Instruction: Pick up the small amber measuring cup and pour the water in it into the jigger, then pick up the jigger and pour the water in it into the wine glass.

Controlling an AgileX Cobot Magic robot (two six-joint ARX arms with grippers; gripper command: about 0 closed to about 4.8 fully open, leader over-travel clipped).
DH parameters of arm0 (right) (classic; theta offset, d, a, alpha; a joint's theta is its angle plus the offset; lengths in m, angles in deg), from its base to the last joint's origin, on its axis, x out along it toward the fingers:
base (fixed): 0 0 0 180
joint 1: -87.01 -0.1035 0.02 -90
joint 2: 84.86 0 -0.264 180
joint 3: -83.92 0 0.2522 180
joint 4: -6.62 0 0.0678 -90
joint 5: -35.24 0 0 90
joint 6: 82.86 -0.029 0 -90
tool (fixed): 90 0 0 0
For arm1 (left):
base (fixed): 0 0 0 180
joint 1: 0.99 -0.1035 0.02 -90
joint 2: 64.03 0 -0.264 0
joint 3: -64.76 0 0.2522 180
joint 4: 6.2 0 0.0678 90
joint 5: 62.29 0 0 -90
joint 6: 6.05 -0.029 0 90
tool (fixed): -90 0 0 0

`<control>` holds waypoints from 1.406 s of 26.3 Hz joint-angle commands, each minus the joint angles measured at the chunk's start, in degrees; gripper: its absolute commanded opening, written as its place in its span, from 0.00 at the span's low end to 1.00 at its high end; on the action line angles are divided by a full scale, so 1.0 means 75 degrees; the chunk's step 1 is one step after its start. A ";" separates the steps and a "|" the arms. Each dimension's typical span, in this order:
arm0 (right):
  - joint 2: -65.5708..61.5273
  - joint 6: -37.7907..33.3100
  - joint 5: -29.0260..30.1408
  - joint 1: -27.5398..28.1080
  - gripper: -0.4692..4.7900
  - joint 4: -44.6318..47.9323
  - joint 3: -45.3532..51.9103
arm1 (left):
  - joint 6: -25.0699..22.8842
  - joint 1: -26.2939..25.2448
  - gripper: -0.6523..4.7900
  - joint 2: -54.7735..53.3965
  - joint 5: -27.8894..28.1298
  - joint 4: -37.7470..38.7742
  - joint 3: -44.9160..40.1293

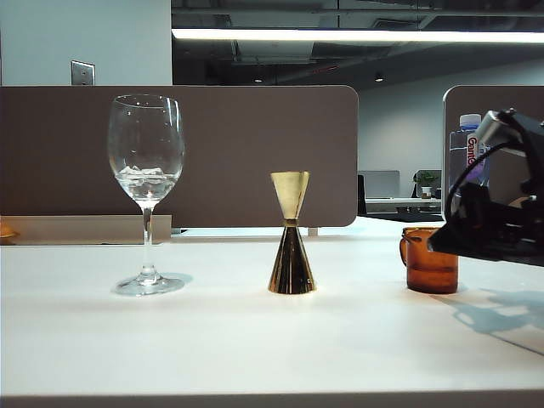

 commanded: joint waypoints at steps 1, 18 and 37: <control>-0.0187 0.0003 -0.0003 -0.0003 0.79 0.0149 -0.0251 | -0.0009 -0.0006 0.12 -0.0006 -0.0003 -0.0085 0.0012; -0.1387 0.0227 0.0023 -0.0012 0.81 0.0146 -0.1169 | -0.0009 -0.0006 0.12 -0.0006 -0.0003 -0.0085 0.0012; -0.1839 0.0236 0.0012 -0.0204 0.60 0.0224 -0.1463 | -0.0009 -0.0006 0.12 -0.0006 -0.0006 -0.0085 0.0012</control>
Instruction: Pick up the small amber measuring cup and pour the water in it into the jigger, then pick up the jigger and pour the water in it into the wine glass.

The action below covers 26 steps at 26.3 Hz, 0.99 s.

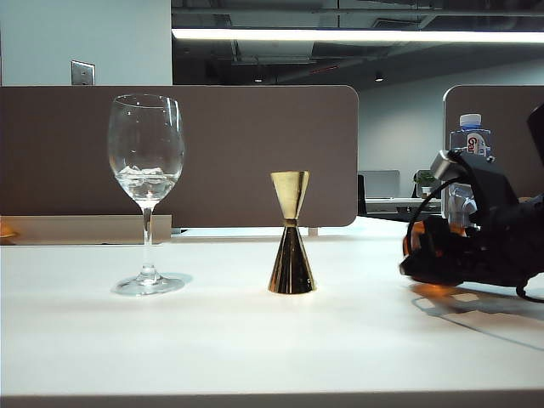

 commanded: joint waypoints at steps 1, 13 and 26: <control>0.0023 -0.0012 0.0023 -0.0003 0.60 0.0181 -0.0038 | -0.0009 -0.0006 0.12 -0.0003 -0.0009 -0.0085 0.0012; 0.0041 0.0012 0.0006 -0.0006 0.34 0.0154 -0.0038 | -0.0009 -0.0006 0.12 -0.0003 -0.0006 -0.0085 0.0012; 0.1084 0.0743 -0.0542 -0.0248 0.16 -0.2550 -0.0909 | -0.0009 -0.0006 0.12 -0.0003 -0.0009 -0.0085 0.0012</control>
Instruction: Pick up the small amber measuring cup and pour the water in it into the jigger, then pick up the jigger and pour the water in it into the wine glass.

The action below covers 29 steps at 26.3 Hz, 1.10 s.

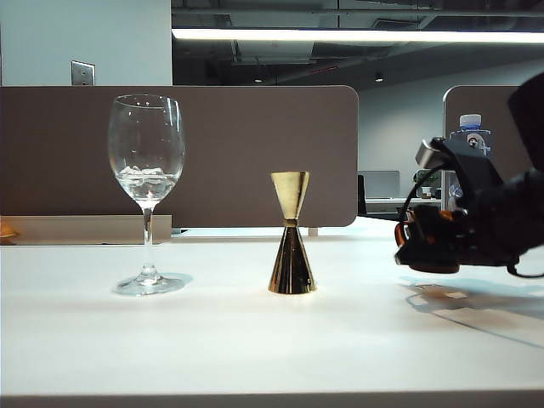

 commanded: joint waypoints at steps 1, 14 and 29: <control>0.0443 0.0335 -0.0277 -0.0125 0.16 -0.1137 -0.0530 | -0.0009 -0.0006 0.12 -0.0006 -0.0009 -0.0085 0.0012; 0.1332 0.1262 -0.1408 -0.1157 0.08 -0.5447 -0.3611 | -0.0009 -0.0006 0.12 -0.0006 -0.0006 -0.0085 0.0012; 0.1320 0.3217 -0.2594 -0.2393 0.08 -0.6102 -0.4421 | -0.0009 -0.0006 0.12 -0.0006 -0.0006 -0.0085 0.0012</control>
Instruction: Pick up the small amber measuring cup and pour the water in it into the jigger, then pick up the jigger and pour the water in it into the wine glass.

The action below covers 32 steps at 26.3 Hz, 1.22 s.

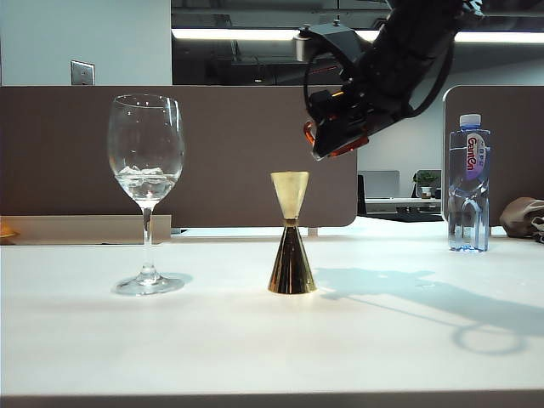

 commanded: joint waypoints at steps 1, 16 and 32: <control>0.0055 0.0577 -0.0268 -0.0169 0.08 0.0227 -0.0052 | -0.0009 -0.0006 0.12 -0.0006 -0.0006 -0.0085 0.0012; 0.0009 0.3069 -0.0458 -0.0239 0.08 0.0778 -0.0052 | -0.0009 -0.0006 0.12 -0.0006 -0.0006 -0.0085 0.0012; -0.0227 0.4403 -0.0475 -0.0353 0.08 0.1649 -0.0050 | -0.0009 -0.0006 0.12 -0.0006 -0.0009 -0.0085 0.0012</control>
